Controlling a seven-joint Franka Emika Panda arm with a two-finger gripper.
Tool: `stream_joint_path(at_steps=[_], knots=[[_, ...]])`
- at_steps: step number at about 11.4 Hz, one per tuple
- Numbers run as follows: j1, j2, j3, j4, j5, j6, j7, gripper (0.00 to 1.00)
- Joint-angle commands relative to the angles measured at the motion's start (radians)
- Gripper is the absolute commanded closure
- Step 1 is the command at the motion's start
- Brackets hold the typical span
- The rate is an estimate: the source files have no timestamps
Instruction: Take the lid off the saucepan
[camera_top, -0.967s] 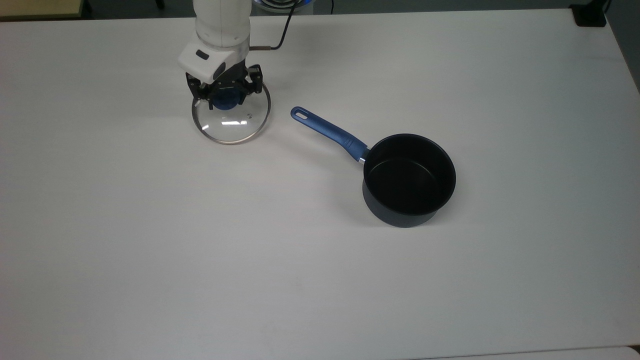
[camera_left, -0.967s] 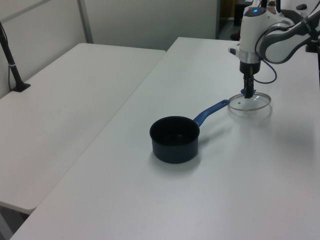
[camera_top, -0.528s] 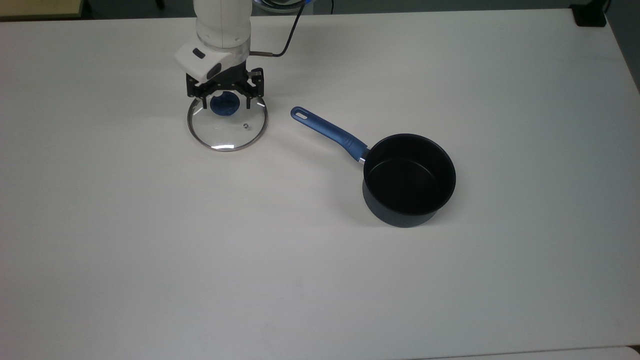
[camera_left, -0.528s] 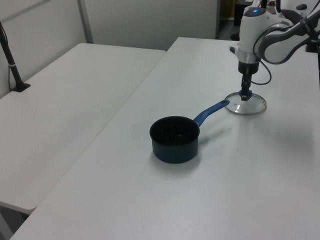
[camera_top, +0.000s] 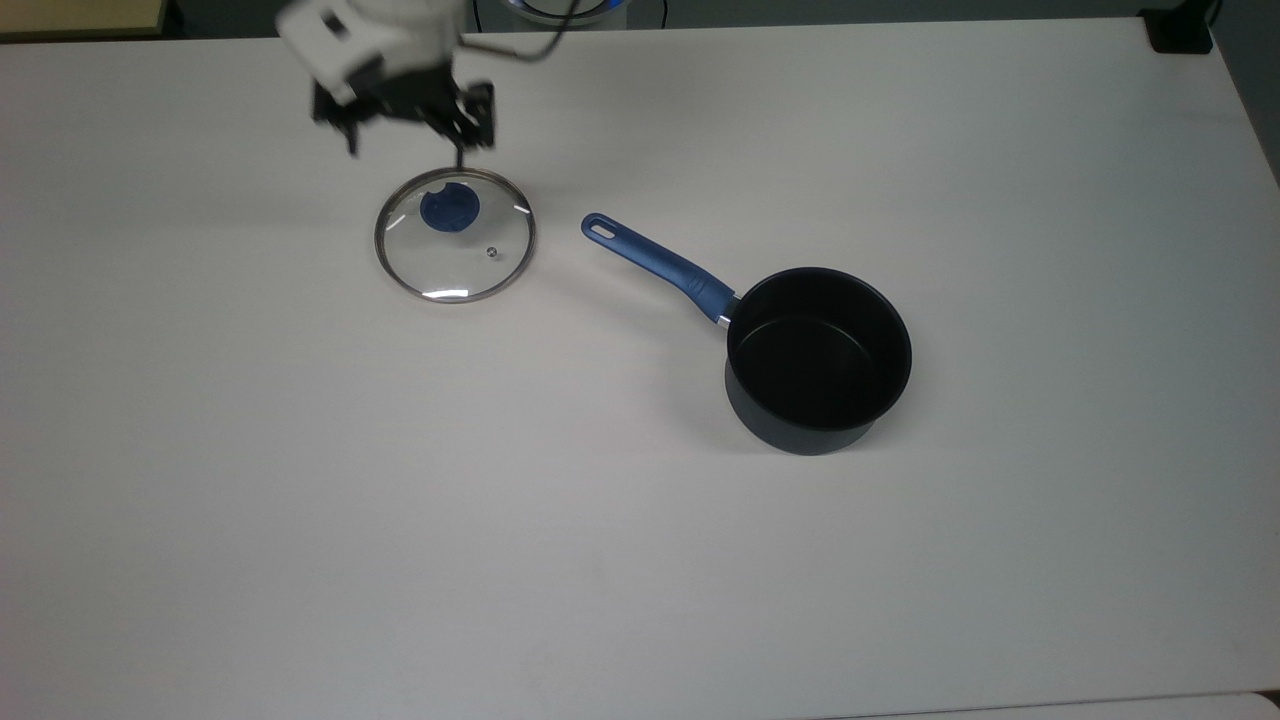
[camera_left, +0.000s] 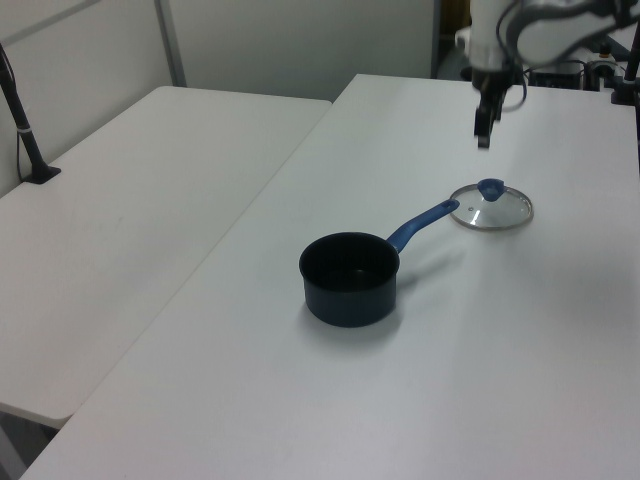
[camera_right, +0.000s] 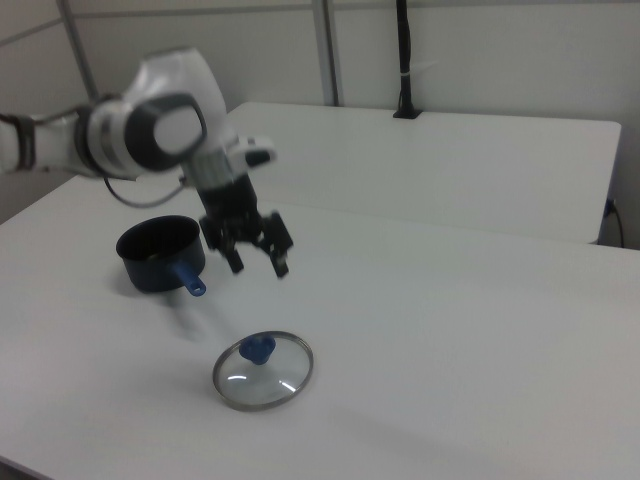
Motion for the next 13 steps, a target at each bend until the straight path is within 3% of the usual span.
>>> stream_joint_path(at_steps=[1, 3, 4, 7, 9, 13], knots=[[0.154, -0.077, -0.160, 0.207, 0.041, -0.290, 0.044, 0.00], [0.332, -0.096, -0.335, 0.310, 0.145, -0.406, 0.049, 0.00], [0.357, -0.125, -0.370, 0.312, 0.179, -0.402, 0.058, 0.00], [0.367, -0.049, -0.352, 0.330, 0.167, -0.272, 0.041, 0.00], [0.361, 0.010, -0.332, 0.387, 0.169, -0.286, 0.038, 0.00], [0.355, 0.010, -0.319, 0.385, 0.178, -0.286, 0.038, 0.00]])
